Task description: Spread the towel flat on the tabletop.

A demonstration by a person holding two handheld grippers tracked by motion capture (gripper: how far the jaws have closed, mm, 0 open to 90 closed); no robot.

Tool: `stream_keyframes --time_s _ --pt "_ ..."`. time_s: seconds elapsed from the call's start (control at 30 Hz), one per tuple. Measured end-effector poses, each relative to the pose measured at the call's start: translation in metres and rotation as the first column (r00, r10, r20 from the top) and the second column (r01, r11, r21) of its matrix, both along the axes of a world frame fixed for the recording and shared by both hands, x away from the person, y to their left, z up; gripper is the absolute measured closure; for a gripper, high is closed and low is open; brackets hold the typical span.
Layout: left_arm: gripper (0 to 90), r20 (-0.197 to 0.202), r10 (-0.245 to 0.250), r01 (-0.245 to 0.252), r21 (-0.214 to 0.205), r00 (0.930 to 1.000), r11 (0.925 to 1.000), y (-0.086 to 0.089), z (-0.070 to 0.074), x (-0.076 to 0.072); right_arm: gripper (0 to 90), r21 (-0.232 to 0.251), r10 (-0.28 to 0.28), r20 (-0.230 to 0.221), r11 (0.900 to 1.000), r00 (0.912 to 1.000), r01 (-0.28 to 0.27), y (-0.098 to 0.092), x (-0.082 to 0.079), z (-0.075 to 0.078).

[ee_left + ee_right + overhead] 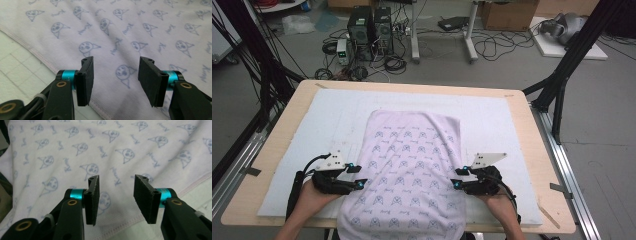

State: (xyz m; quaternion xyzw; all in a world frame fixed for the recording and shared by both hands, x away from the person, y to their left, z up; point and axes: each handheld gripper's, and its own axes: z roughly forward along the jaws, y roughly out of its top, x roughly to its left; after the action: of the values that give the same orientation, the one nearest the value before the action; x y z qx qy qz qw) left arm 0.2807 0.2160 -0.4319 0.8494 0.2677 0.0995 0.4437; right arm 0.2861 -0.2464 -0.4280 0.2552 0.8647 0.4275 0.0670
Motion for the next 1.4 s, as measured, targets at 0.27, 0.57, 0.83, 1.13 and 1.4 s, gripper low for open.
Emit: stream_keyframes --time_s 0.27,0.57,0.83,1.13,1.4 --pt "41.8 0.016 0.007 -0.007 -0.011 0.9999 0.9999 -0.003 0.0024 0.0011 39.6 0.015 -0.037 0.022 0.9992 0.9991 0.036 -0.0006 0.0027 0.002" --pt "38.4 0.018 0.025 -0.025 -0.015 0.9995 0.9996 0.0012 0.0017 0.0034 28.2 -0.005 -0.053 0.027 0.9986 0.9982 0.054 0.0024 0.0022 0.0003" --pt "37.6 0.02 0.025 -0.025 -0.016 0.9995 0.9996 0.0026 0.002 0.0029 24.5 0.005 -0.073 0.053 0.9973 0.9959 0.073 0.0032 0.0 0.0016" --pt "37.4 0.017 0.023 -0.023 -0.018 0.9996 0.9996 0.0023 0.0011 0.0037 24.3 0.008 -0.072 0.056 0.9974 0.9958 0.072 0.0032 -0.0002 0.0013" --pt "37.3 0.018 0.015 -0.015 -0.014 0.9997 0.9998 0.0013 0.001 0.0033 23.3 0.003 -0.072 0.059 0.9974 0.9957 0.072 0.0038 0.0001 0.0009"
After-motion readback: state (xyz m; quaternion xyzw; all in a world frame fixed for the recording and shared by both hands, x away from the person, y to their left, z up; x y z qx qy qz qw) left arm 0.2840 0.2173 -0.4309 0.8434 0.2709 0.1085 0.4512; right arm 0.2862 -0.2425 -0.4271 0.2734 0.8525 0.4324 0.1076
